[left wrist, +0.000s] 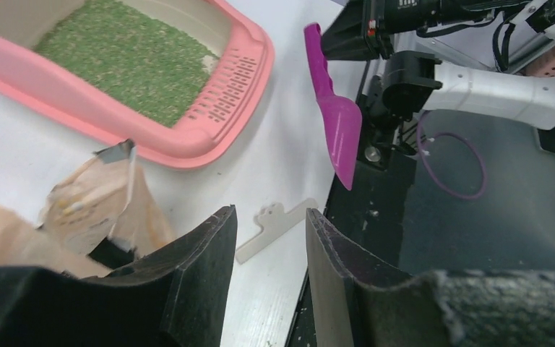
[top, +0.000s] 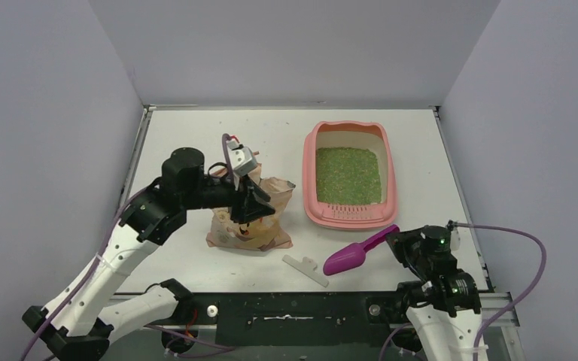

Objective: Fill the litter box with clean litter
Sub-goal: Pick up the spatula from the center of the board.

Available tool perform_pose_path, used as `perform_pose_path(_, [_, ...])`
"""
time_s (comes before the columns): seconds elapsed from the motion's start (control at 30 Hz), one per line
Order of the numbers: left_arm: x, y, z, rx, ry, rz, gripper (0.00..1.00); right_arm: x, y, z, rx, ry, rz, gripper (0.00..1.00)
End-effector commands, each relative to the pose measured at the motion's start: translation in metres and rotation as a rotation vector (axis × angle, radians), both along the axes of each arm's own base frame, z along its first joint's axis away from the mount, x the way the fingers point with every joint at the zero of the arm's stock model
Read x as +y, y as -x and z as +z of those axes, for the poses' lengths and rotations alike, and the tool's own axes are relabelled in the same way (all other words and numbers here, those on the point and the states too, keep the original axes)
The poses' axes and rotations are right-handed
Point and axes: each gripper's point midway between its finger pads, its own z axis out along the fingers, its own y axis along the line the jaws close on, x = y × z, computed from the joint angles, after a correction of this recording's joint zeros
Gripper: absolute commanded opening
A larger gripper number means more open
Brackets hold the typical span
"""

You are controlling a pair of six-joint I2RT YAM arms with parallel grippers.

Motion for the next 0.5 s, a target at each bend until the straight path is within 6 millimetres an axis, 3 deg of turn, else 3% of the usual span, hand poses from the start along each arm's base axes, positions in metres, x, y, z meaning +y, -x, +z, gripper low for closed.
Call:
perform_pose_path(0.0, [-0.037,-0.003,0.022,0.028,0.033,-0.022,0.37,0.003,-0.025,0.079,-0.311,-0.016,0.022,0.0])
perform_pose_path(0.27, [-0.122,-0.006,0.034,0.205,0.187,-0.085,0.42,0.023,-0.061,0.175,-0.699,-0.063,0.118,0.0])
perform_pose_path(0.47, [-0.138,-0.009,0.03,0.287,0.215,-0.109,0.47,0.041,-0.074,0.218,-0.862,-0.092,0.216,0.0])
